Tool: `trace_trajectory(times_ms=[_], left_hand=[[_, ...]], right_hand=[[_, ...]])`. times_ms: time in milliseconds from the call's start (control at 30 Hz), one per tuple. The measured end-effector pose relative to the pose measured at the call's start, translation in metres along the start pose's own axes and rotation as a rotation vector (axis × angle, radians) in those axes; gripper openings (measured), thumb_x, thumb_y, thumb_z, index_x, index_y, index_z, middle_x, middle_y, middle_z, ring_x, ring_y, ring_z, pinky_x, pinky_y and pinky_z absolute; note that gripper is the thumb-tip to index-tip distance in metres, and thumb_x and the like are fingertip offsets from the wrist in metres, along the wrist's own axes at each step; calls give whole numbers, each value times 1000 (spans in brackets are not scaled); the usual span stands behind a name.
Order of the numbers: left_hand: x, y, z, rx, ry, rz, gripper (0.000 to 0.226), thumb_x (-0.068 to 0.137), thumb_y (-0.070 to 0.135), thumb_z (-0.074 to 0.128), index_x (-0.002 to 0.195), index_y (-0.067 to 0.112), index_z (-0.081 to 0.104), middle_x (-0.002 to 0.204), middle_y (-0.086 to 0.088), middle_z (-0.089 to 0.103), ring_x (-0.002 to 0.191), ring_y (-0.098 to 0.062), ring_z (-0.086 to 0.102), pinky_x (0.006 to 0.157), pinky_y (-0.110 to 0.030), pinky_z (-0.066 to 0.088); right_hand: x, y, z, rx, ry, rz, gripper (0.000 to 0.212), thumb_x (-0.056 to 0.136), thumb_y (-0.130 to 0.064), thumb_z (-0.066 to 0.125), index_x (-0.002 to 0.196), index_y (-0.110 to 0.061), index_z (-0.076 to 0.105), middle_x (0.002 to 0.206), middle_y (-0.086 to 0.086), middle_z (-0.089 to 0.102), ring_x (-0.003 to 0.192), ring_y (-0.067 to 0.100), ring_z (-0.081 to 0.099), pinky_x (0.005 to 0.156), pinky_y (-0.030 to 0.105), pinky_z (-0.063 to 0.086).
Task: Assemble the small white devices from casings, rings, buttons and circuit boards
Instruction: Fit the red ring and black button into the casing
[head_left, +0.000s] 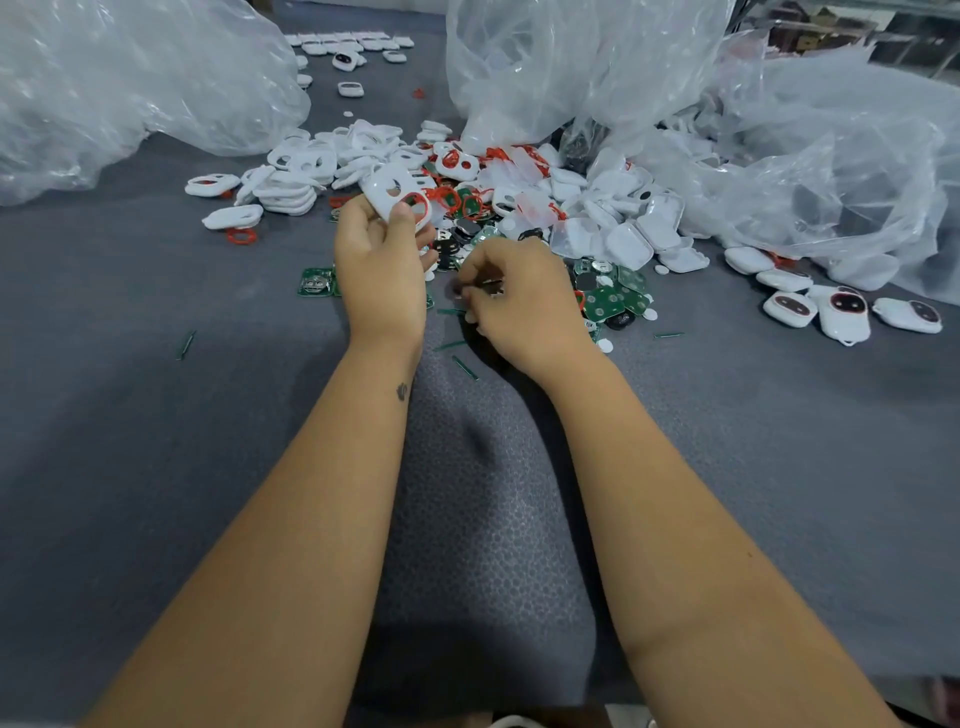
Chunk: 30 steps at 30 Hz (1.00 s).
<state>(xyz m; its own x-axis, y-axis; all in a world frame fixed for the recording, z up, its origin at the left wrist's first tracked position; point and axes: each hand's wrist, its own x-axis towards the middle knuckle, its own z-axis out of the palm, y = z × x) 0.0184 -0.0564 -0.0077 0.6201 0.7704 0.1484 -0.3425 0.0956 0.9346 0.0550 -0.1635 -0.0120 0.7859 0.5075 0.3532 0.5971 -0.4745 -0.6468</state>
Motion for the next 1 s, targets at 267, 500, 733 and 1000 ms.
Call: trace_trajectory(times_ms=[267,500,733,1000], left_hand=[[-4,7,-1,-209,-321,-193,15,97,5,53,93,9,67,81,-3,74,75,-17,72,65,-22,54],[-9,8,-1,-237,-489,-273,16,96,4,54,99,9,69,83,-5,76,74,-17,72,63,-18,54],[-8,1,0,-98,-429,-151,14,96,5,57,94,7,71,81,-1,73,77,-10,68,75,-19,55],[-9,1,1,-62,-438,-198,12,92,-1,60,96,5,69,87,-3,75,83,-10,71,74,-18,55]], right_hand=[[0,-3,-23,705,268,224,24,89,5,57,100,-13,68,76,3,63,74,18,62,77,34,53],[-1,-2,-27,941,271,293,13,86,5,64,96,-3,65,80,12,70,76,23,66,82,41,56],[-1,-5,-26,903,190,266,8,88,-1,64,94,-4,68,88,15,73,80,20,67,80,34,57],[-2,-1,-24,858,210,269,18,84,5,67,103,6,65,83,10,73,71,12,69,66,20,52]])
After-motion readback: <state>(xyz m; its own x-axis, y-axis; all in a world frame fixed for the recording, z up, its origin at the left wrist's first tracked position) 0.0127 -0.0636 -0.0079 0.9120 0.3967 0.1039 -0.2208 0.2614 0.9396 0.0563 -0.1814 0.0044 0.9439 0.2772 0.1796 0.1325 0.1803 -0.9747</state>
